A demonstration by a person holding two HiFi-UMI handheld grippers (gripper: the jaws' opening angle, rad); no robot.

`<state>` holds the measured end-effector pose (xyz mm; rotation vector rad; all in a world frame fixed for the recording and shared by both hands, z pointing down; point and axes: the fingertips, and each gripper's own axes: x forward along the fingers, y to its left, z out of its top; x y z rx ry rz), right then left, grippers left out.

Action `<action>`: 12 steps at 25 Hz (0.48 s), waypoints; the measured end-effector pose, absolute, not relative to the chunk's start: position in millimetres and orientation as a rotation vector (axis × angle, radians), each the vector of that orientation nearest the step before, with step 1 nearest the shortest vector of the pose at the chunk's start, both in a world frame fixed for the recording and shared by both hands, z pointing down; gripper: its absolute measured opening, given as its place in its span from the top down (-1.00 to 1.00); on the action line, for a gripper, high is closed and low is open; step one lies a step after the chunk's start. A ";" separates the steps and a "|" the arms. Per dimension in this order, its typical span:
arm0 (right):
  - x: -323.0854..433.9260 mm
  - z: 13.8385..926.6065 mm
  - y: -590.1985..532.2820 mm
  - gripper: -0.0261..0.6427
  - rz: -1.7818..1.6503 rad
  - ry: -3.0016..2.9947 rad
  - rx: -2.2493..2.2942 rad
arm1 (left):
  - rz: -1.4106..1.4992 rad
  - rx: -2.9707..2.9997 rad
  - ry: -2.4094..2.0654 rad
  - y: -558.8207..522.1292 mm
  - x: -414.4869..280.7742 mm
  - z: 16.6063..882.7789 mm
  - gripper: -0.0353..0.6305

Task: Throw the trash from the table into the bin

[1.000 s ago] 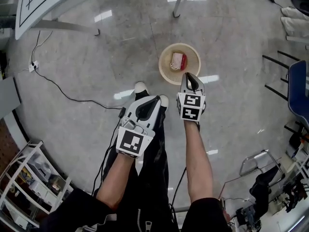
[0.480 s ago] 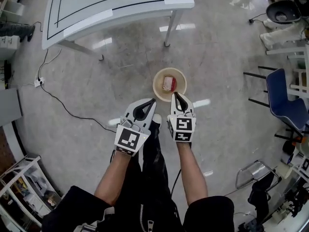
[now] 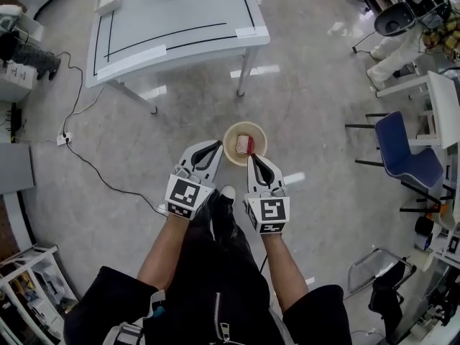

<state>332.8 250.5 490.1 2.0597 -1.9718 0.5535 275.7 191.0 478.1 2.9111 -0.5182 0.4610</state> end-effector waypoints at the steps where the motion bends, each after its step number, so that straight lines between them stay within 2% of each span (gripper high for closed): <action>1: 327.6 474.6 254.1 0.89 0.528 -1.996 2.053 | 0.449 2.923 -0.531 187.5 274.0 468.9 0.88; 6: 297.6 410.9 275.9 0.89 0.430 -2.119 2.001 | 0.367 2.971 -0.630 169.2 265.0 416.8 0.88; 12: 249.8 377.5 304.3 0.89 0.375 -2.246 1.906 | 0.307 2.997 -0.703 176.6 247.1 379.6 0.88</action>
